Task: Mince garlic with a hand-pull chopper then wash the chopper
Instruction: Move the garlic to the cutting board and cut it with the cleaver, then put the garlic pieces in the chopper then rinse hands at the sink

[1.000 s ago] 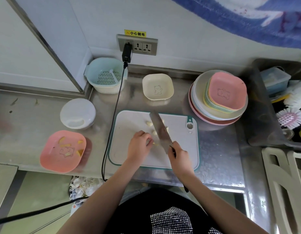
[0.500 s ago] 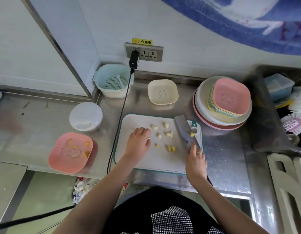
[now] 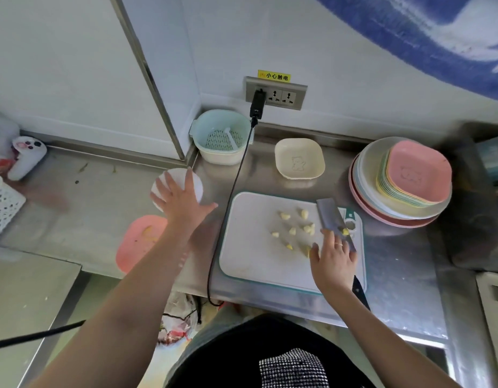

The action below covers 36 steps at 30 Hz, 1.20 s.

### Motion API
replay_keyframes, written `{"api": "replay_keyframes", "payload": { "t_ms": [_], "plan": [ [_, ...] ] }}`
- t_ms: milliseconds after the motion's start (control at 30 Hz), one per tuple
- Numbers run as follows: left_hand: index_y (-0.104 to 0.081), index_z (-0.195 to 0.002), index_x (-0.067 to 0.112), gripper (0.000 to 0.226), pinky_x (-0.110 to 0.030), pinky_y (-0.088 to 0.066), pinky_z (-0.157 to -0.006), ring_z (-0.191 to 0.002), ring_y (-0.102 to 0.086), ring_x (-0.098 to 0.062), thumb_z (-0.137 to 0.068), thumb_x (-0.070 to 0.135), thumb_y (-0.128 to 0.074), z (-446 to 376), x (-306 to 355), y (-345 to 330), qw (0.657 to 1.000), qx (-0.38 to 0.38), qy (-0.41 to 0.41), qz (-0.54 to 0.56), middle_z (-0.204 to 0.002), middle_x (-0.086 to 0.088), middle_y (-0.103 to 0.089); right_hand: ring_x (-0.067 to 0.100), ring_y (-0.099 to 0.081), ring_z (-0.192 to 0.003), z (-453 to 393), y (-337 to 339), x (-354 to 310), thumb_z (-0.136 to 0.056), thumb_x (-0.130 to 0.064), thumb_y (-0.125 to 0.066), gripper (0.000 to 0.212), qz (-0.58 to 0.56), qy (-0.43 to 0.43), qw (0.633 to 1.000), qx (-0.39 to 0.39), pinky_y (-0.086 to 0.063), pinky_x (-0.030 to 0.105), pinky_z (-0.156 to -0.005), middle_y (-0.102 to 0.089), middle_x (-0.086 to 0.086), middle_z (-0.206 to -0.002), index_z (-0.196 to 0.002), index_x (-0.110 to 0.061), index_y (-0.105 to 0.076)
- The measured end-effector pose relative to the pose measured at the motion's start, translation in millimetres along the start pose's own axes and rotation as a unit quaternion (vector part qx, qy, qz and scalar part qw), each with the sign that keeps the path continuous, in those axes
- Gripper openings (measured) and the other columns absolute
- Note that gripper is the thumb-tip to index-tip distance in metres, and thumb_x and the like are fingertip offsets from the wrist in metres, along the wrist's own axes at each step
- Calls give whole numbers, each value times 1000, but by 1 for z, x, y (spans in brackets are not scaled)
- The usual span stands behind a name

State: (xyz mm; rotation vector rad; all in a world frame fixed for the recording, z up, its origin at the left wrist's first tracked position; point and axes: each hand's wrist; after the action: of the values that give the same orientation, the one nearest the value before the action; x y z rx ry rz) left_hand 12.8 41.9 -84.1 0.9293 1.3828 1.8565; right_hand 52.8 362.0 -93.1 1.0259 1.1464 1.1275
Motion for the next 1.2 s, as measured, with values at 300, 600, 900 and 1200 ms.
{"api": "replay_keyframes", "payload": {
  "t_ms": [300, 600, 900, 1200],
  "plan": [
    [-23, -137, 48, 93, -62, -27, -102, -136, -10, -43, -60, 61, -75, -34, -20, 13, 997, -57, 14, 44, -151, -14, -7, 30, -47, -115, 9, 2, -67, -88, -19, -51, 35, -134, 53, 990, 8, -35, 42, -90, -58, 6, -122, -123, -15, -46],
    [-26, -139, 37, 101, -52, -35, -94, -128, -24, -41, -53, 63, -74, 11, -6, 11, 988, 94, -74, 94, -147, -13, -21, 13, -49, -106, -10, 35, -160, -87, -23, -65, 57, -525, 66, 825, -197, -44, 33, -90, -45, -6, -124, -134, -35, -36],
    [-28, -139, 26, 91, -37, -41, -95, -120, -44, -24, -62, 61, -63, 53, 35, 19, 893, 99, -271, 346, -136, 0, -38, 22, -56, -106, -40, 46, -144, -96, -34, -47, 26, -643, -91, 729, -217, -55, 43, -76, -54, -5, -125, -120, -45, -47],
    [-63, -120, 19, 67, -55, -49, -91, -104, -65, -31, -74, 67, -62, 45, 73, 16, 582, -434, 130, 676, -115, -11, -69, 27, -56, -116, -36, 49, -85, -89, -57, -50, 37, -671, -160, 663, -291, -56, 42, -76, -55, -1, -131, -122, -42, -57]
  ]
}}
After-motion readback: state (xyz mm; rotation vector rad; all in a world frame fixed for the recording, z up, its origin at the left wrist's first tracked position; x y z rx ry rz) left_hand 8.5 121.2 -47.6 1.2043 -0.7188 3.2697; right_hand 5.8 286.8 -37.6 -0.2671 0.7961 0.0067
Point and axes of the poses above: each hand's wrist, its own z-axis away from the middle knuckle, its own y-axis out of the back of the hand, x = y × z
